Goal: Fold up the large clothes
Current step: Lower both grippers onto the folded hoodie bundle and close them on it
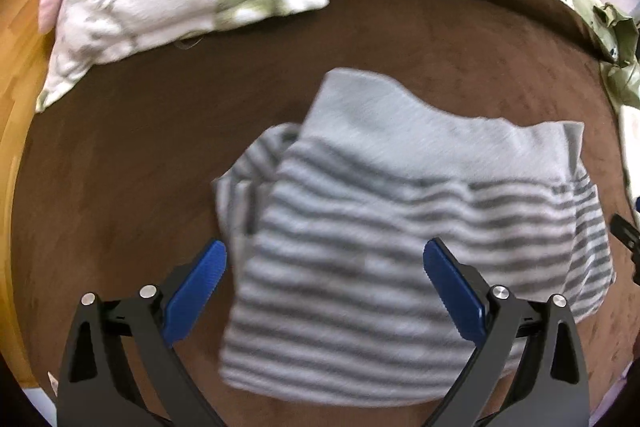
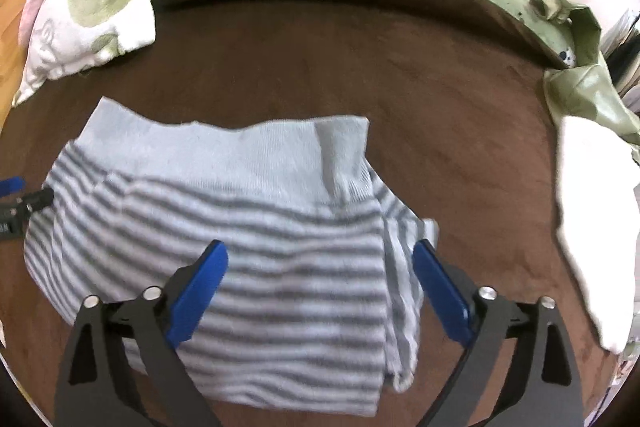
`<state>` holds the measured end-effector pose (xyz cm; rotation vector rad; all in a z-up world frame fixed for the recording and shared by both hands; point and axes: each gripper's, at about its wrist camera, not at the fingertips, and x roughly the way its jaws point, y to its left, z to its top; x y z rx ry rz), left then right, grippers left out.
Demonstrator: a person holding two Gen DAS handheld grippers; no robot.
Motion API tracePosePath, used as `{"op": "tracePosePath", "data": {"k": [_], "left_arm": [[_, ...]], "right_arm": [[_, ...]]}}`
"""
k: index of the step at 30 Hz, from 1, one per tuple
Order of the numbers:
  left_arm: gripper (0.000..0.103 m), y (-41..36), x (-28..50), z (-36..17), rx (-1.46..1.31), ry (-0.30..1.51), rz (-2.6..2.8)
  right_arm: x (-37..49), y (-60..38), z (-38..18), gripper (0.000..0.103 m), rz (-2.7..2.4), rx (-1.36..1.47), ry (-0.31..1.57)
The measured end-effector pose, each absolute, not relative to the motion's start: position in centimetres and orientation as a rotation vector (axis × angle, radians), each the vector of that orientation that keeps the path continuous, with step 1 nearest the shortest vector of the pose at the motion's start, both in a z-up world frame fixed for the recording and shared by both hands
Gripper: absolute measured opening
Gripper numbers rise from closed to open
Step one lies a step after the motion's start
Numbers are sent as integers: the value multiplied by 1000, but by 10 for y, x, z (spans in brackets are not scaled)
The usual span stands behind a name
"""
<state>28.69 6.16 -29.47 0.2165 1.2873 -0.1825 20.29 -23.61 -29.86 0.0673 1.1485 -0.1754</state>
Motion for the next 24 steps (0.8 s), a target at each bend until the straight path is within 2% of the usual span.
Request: {"op": "tracePosePath", "data": {"k": [5, 12, 24], "left_arm": [[97, 97, 281, -309, 175, 1338, -197], [98, 138, 280, -357, 38, 1420, -249], [98, 163, 298, -392, -81, 1442, -394]], "right_arm": [[174, -250, -312, 97, -151, 76, 1176], [153, -272, -340, 97, -111, 111, 1188], [153, -316, -392, 97, 1, 359, 1188]]}}
